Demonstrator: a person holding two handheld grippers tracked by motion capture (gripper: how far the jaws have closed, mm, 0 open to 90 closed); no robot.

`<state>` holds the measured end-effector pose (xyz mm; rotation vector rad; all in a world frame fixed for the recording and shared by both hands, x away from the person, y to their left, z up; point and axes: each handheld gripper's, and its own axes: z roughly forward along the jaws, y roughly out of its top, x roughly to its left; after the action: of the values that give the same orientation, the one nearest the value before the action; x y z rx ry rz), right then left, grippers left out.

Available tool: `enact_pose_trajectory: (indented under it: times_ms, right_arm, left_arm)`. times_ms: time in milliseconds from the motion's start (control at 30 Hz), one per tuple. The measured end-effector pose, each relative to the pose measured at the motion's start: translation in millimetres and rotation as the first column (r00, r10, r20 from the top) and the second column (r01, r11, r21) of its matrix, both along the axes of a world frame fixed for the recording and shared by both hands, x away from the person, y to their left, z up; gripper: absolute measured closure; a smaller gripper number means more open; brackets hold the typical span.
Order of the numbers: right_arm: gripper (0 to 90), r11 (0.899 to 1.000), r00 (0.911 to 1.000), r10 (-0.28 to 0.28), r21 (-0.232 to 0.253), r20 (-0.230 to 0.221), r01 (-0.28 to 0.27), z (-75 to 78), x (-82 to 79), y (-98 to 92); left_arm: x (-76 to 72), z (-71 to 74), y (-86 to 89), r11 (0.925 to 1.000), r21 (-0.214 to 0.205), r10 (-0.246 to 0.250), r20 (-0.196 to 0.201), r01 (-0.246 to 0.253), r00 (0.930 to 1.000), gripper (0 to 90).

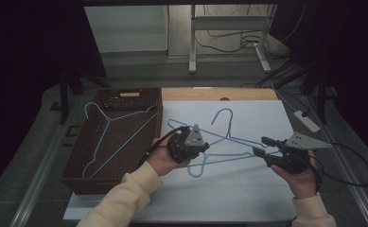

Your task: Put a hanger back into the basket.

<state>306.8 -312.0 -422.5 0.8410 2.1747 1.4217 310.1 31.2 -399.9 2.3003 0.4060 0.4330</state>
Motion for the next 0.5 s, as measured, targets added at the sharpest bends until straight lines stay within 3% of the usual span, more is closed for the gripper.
enact_pose_trajectory:
  times_ms: [367,500]
  right_arm:
    - [39.3,0.999,0.9995,-0.031,0.008,-0.009,0.031,-7.0,-1.2,-4.2]
    - [38.6,0.999,0.9993,-0.035,0.002,-0.017,0.035,-10.6,-1.3,-4.5]
  left_arm:
    - [-3.2,13.4,19.0,0.9952,-0.073,0.063,-0.025,-0.065,0.9977,86.8]
    - [-4.5,19.7,30.0,0.9897,-0.111,0.087,-0.031,-0.090,0.9957,86.8]
